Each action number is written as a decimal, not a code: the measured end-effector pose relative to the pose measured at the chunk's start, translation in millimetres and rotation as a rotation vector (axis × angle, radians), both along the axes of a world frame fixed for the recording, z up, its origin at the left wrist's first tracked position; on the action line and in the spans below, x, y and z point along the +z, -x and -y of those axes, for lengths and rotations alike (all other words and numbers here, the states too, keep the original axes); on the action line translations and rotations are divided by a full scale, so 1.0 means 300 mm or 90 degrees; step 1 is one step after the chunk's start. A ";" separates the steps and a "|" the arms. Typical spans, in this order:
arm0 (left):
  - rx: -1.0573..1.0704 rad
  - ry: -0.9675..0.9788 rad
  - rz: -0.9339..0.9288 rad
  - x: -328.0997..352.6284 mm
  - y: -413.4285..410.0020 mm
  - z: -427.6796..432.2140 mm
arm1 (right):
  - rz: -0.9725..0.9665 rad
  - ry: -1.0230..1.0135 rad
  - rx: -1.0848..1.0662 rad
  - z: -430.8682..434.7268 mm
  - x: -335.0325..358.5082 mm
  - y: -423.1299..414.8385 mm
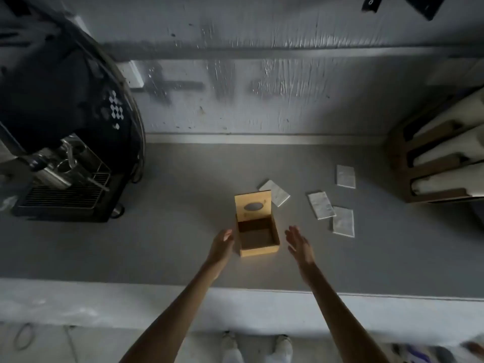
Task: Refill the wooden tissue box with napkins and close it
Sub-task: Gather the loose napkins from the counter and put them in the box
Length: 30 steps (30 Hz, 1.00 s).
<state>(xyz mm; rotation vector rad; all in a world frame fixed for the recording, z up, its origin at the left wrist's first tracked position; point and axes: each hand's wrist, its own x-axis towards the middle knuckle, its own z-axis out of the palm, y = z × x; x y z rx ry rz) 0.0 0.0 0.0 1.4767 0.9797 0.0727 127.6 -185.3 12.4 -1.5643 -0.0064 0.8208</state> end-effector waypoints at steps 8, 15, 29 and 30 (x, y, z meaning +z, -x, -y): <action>-0.024 0.197 0.056 -0.050 -0.083 0.052 | -0.071 0.083 0.034 -0.068 -0.081 0.056; 0.011 0.208 0.020 -0.048 -0.055 0.052 | -0.088 0.067 -0.011 -0.041 -0.114 0.149; -0.183 0.028 -0.036 -0.032 -0.043 0.019 | -0.074 0.173 0.070 -0.036 -0.101 0.147; -0.184 0.019 -0.053 -0.027 -0.046 0.018 | -0.059 0.185 0.079 -0.041 -0.099 0.141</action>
